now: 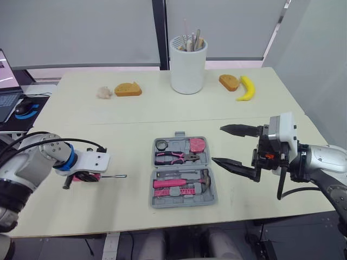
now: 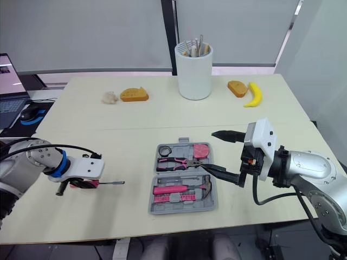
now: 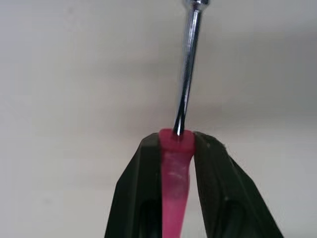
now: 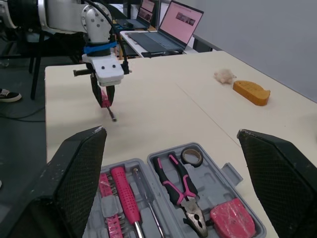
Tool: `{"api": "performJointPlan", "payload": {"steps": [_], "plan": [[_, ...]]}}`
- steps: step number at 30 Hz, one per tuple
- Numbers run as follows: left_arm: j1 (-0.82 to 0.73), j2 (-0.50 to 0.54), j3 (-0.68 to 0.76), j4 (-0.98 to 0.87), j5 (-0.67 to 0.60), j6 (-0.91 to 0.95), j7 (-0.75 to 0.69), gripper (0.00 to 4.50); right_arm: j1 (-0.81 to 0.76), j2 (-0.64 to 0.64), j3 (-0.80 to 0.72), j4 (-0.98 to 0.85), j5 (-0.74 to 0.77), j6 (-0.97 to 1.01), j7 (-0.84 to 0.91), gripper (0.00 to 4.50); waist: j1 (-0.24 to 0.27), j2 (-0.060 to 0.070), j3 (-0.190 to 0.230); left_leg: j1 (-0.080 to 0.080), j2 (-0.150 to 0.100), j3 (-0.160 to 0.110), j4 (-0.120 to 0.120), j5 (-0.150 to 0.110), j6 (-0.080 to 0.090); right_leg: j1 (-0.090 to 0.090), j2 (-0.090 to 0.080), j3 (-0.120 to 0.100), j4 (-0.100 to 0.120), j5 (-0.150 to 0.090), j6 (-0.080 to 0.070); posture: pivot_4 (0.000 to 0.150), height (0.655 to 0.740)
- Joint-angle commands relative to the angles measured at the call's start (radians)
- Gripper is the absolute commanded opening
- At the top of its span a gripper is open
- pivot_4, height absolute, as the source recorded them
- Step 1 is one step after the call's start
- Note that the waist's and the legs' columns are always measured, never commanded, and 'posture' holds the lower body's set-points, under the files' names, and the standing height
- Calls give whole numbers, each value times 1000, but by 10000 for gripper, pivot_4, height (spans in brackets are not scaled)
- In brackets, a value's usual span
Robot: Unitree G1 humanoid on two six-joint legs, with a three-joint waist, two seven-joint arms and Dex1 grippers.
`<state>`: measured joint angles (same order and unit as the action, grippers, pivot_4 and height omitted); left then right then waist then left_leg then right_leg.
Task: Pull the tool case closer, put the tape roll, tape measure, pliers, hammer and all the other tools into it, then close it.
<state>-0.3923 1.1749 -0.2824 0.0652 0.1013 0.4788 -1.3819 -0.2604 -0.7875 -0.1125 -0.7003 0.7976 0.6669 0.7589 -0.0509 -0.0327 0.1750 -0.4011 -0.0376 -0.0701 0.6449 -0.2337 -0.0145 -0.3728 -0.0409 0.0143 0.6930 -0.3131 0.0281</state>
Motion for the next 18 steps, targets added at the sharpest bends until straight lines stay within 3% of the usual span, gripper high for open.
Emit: {"api": "performJointPlan", "payload": {"steps": [1,4,9,18], "plan": [[41,-33,118,-170,-57,417,92,5583,0,9,-2,-31,-1,-17,-13,45000,3,0,0,0,0,0,0,0,0,0,1,0,0,0,0,1500,7400],[56,-114,166,-236,-88,642,196,5583,5,16,3,-39,2,-16,-21,45000,7,0,0,0,0,-1,0,0,0,0,1,0,0,0,0,1500,7400],[46,-259,207,-230,-122,800,369,5583,20,23,7,-54,8,-15,-40,45000,16,0,0,0,1,-1,0,0,0,-1,1,1,0,0,0,1500,7400],[-25,-454,121,-159,-135,807,598,5583,61,20,-9,-91,19,-9,-76,45000,29,0,0,0,-1,0,0,0,0,0,-2,1,-1,0,0,1500,7400]]}}
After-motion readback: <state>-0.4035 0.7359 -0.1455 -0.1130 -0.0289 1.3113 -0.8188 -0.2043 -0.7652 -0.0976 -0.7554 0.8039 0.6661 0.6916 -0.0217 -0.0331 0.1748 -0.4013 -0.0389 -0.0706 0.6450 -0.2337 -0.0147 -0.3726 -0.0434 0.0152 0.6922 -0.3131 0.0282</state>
